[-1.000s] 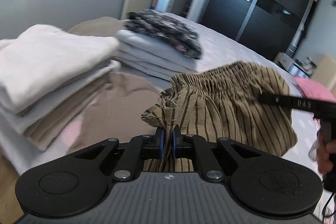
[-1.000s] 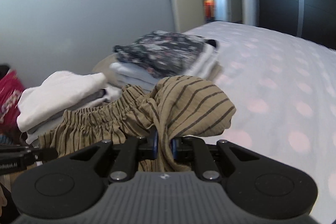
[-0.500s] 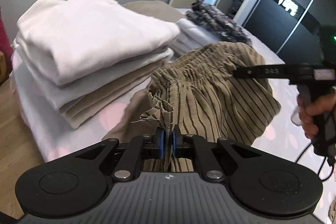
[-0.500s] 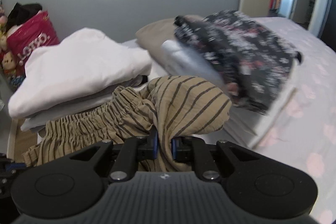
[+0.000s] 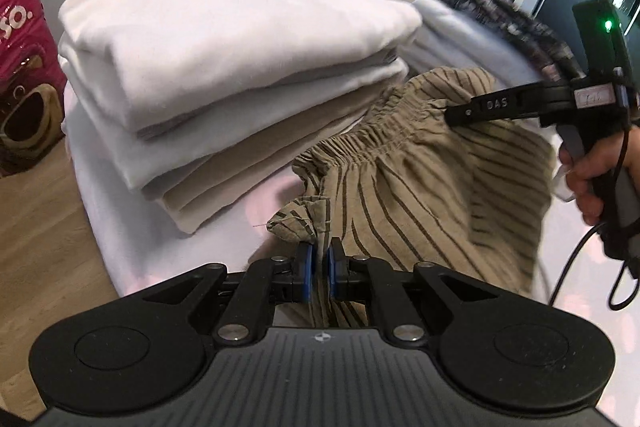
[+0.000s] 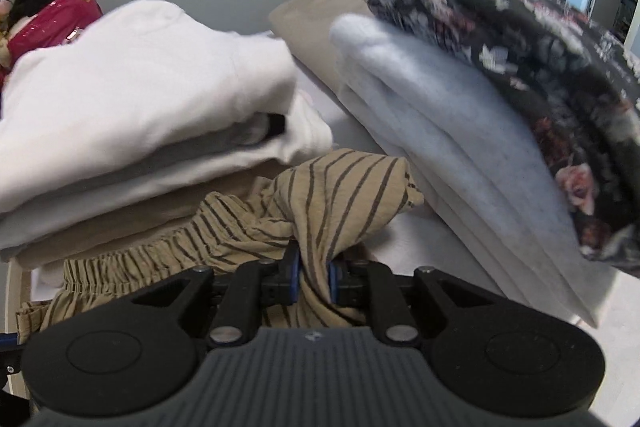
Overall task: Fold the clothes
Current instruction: 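Carry the folded pants with both grippers to the stack of folded clothes, then lower the pants beside the folded stack and open both grippers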
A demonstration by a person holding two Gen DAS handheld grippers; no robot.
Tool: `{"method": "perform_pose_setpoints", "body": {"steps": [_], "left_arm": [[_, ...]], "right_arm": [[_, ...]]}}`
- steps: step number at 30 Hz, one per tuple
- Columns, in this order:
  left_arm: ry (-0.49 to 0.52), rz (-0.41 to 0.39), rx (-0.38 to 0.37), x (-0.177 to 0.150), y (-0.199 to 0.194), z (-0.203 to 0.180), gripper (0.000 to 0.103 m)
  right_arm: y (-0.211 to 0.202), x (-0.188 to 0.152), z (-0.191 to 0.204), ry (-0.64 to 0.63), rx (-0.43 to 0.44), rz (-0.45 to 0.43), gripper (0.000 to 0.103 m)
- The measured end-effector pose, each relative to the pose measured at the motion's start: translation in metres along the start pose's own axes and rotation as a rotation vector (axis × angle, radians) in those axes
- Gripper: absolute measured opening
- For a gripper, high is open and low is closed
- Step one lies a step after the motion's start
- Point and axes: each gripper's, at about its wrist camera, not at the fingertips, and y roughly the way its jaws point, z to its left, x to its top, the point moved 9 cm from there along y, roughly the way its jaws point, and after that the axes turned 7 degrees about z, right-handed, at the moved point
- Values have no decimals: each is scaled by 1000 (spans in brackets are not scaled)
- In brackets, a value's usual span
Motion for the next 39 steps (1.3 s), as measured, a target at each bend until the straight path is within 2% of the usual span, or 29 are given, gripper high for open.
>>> {"method": "perform_pose_setpoints", "body": {"steps": [5,10,12,15,19,23,28,33,39], "left_arm": [[5,21,46,-1,14,1,6],[7,6,60,-2,10,-1,7],[-5,-5,59,-3,6,0,8],[-16,-38,67,-3,-6,2,16],[1,-112,80,0,-26,-1,18],[60,-191,66,5,-44,-14,18],[126,-114,-14,-6,-33,-34,18],[160,-21,8,-17,-8,-38,17],[173,20,50,-17,15,-37,17]], "right_arm": [[9,3,-11,26,-28,-8,39],[-18,5,-12,15,-52,-64,43],[-34,-1,-10,-2,-54,-80,43],[-59,-9,-7,-27,-58,-104,40],[-93,-20,-2,-61,-64,-136,26],[-109,-43,-7,-48,-60,-126,22],[-95,-79,-16,-7,-69,-65,15],[-62,-85,-34,64,-79,-40,14],[-30,-84,-54,138,-67,-23,14]]}}
